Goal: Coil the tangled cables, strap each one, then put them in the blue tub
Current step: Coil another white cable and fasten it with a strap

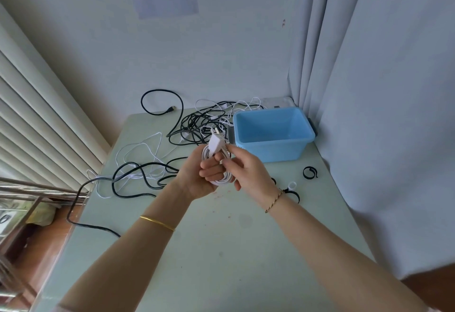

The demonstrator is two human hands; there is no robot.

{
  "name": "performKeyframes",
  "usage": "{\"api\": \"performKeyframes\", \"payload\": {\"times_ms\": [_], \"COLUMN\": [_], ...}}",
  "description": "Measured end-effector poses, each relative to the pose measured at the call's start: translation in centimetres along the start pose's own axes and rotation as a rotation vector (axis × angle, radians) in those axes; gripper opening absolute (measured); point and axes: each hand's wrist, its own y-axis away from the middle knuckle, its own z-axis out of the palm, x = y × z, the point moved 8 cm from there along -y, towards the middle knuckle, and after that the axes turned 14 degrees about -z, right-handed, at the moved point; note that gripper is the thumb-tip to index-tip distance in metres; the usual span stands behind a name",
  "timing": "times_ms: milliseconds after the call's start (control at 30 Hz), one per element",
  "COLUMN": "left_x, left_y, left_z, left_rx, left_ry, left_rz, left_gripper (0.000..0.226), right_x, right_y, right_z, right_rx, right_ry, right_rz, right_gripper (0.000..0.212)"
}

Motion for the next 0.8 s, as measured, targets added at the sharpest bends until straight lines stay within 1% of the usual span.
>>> {"api": "performKeyframes", "payload": {"times_ms": [100, 233, 300, 367, 433, 467, 533, 600, 667, 700, 733, 800], "left_x": [0.1, 0.7, 1.1, 0.8, 0.3, 0.3, 0.3, 0.0, -0.1, -0.1, -0.1, -0.4], "left_y": [0.0, 0.4, 0.8, 0.7, 0.6, 0.7, 1.0, 1.1, 0.7, 0.6, 0.5, 0.2], "left_z": [-0.6, -1.8, -2.5, -2.7, -2.5, -2.1, -1.1, -0.2, -0.3, -0.6, -0.8, -1.0], "left_rx": [0.188, 0.455, 0.522, 0.486, 0.397, 0.344, 0.237, 0.143, 0.157, 0.192, 0.216, 0.219], "left_ry": [-0.024, -0.096, -0.127, -0.105, -0.062, -0.067, -0.169, -0.348, -0.455, -0.445, -0.4, -0.275], "left_rz": [0.045, 0.147, 0.18, 0.13, 0.05, 0.033, 0.023, 0.018, 0.041, 0.058, 0.072, 0.081], "left_gripper": [0.034, 0.03, 0.027, 0.035, 0.045, 0.042, 0.03, 0.033, 0.029, 0.023, 0.019, 0.017], "right_x": [0.5, 0.7, 0.8, 0.9, 1.1, 1.3, 1.5, 1.5, 1.2, 1.0, 0.8, 0.5], "right_y": [-0.6, -0.7, -0.7, -0.8, -0.9, -0.9, -1.1, -1.2, -1.2, -1.2, -1.2, -0.9], "right_z": [-0.3, -0.3, -0.6, -1.0, -1.4, -1.6, -1.8, -1.7, -1.3, -1.1, -1.0, -0.9], "right_rx": [0.013, 0.036, 0.047, 0.022, -0.028, -0.056, -0.115, -0.178, -0.24, -0.258, -0.269, -0.287], "right_ry": [0.134, 0.182, 0.199, 0.234, 0.274, 0.29, 0.315, 0.335, 0.354, 0.364, 0.374, 0.412], "right_rz": [-0.055, -0.074, -0.086, -0.087, -0.079, -0.074, -0.067, -0.069, -0.087, -0.096, -0.104, -0.12], "right_gripper": [0.027, 0.028, 0.031, 0.034, 0.034, 0.033, 0.032, 0.033, 0.037, 0.039, 0.04, 0.036]}}
